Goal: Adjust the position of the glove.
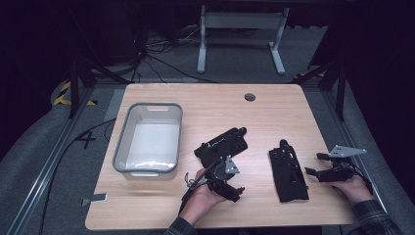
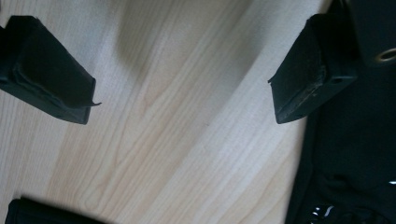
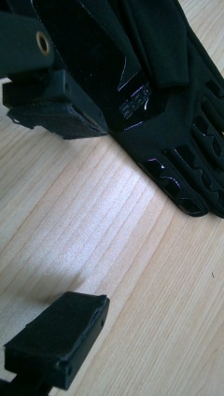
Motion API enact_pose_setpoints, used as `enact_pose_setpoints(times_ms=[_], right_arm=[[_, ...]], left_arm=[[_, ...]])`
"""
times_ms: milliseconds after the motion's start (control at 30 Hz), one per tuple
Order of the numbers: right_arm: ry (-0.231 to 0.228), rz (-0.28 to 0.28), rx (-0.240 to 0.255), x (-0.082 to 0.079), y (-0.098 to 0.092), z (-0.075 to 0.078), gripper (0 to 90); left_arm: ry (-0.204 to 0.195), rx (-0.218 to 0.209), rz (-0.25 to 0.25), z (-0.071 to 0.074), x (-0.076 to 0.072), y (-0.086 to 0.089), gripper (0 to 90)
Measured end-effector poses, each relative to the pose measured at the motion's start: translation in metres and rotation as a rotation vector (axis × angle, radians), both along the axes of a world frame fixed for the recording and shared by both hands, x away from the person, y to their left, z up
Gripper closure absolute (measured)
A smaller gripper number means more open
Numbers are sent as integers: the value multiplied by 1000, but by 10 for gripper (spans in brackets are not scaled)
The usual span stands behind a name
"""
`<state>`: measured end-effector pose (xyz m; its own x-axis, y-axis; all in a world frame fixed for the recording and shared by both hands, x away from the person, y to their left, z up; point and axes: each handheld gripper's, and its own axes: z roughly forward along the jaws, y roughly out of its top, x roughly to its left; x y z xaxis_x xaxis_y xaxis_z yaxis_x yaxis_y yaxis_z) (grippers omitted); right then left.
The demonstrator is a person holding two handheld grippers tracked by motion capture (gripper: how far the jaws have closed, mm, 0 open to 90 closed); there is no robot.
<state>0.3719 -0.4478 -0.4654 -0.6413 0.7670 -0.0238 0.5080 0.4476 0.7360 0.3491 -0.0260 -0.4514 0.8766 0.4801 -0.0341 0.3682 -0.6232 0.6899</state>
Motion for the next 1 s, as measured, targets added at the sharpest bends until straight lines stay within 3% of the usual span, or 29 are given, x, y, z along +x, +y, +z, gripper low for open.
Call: enact_pose_setpoints(times_ms=[167, 367, 433, 500, 567, 633, 733, 867, 1000], right_arm=[[0, 0, 0, 0, 0, 0, 153], [0, 1, 0, 0, 0, 0, 153], [1, 0, 0, 0, 0, 0, 152], [0, 1, 0, 0, 0, 0, 153], [0, 1, 0, 0, 0, 0, 153], [0, 1, 0, 0, 0, 0, 152], [0, 2, 0, 0, 0, 0, 153], [0, 2, 0, 0, 0, 0, 152], [0, 1, 0, 0, 0, 0, 152]], left_arm=[[15, -34, 24, 12, 12, 1, 144], [7, -32, 56, 21, 28, 3, 279], [-3, -41, 68, 24, 34, 4, 391], [-7, -9, 86, 25, 40, 4, 496], [-13, -18, 114, 27, 48, 6, 634], [-2, 19, 148, 26, 55, 6, 739], [11, 32, 196, 25, 63, 7, 878], [43, 81, 230, 19, 70, 6, 897], [66, 116, 221, 9, 73, 2, 897]])
